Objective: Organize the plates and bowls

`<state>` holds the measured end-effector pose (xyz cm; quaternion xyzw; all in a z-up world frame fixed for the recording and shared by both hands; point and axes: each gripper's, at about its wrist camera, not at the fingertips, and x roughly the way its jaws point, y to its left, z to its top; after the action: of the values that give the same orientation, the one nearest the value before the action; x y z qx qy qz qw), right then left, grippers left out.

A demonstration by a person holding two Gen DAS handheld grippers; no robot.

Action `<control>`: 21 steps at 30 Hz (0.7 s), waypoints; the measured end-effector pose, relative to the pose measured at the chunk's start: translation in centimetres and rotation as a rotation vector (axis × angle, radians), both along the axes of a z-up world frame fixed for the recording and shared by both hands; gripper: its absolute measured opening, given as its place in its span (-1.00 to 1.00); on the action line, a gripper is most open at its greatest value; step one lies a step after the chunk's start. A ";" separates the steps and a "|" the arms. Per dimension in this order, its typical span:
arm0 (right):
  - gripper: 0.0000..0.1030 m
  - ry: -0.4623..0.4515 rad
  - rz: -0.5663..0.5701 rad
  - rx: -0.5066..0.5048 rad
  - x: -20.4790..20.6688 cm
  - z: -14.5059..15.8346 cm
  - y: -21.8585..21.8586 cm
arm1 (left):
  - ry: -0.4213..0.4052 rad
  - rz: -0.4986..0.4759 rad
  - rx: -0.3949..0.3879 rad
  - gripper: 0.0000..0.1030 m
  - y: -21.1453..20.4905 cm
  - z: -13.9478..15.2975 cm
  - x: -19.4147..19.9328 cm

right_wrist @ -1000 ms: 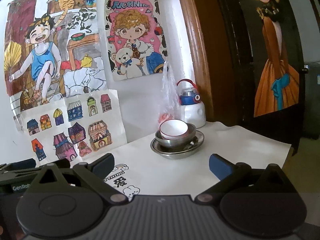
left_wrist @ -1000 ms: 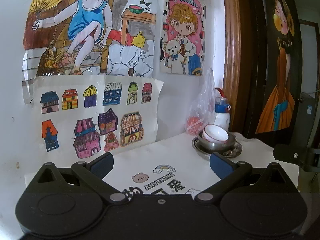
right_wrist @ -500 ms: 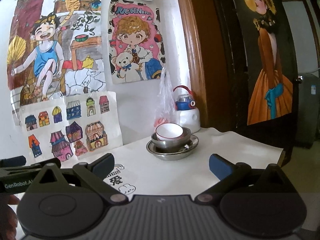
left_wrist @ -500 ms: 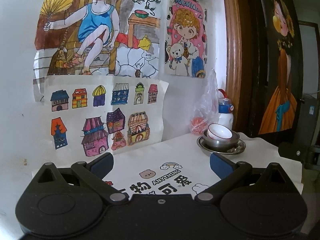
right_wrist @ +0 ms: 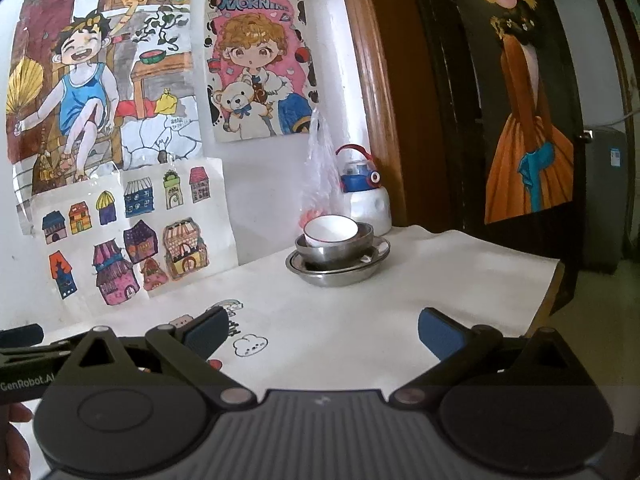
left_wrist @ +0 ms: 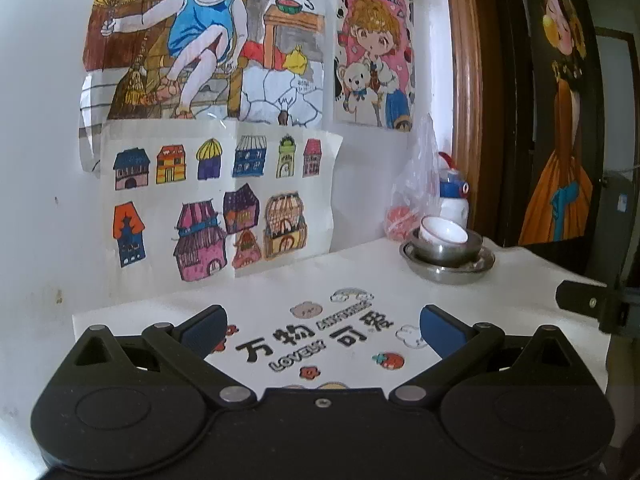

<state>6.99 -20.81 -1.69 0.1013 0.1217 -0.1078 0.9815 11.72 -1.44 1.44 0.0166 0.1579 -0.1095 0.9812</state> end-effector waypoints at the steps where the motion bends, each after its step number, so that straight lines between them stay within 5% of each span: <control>1: 1.00 0.001 -0.002 0.003 0.0 -0.2 0.1 | 0.003 -0.001 0.004 0.98 0.0 -0.2 0.0; 21: 1.00 0.034 0.004 0.016 -0.6 -2.6 1.5 | 0.056 -0.002 -0.020 0.98 0.7 -1.7 -0.2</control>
<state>6.35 -19.30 -4.27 0.1071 0.1394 -0.1067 0.9786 11.51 -0.75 -0.25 0.0040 0.1843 -0.1123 0.9764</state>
